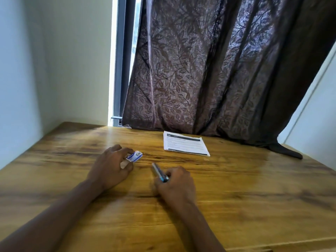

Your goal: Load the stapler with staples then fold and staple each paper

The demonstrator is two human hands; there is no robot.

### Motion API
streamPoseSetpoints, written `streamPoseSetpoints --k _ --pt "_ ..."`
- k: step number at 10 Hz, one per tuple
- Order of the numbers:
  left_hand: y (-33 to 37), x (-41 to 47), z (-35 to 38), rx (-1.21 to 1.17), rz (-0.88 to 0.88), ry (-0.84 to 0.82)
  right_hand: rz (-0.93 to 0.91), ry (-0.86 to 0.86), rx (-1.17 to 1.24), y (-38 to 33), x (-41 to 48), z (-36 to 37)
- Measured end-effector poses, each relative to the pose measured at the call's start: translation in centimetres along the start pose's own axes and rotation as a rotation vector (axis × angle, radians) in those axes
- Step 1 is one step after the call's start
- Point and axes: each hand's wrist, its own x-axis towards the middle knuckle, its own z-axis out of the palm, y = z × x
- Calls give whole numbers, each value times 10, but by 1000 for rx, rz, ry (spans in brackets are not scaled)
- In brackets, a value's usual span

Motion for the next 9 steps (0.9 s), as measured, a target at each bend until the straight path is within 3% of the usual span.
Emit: streamPoseSetpoints --k 2,3,7,9 --pt "59 7 30 -157 72 46 137 298 65 85 41 -60" --pt "94 20 58 -169 37 0 168 324 37 109 61 -70" --pt "161 51 118 128 32 -73 187 200 -179 153 78 -50" --pt "151 48 118 96 31 -136 193 205 -171 151 78 -50"
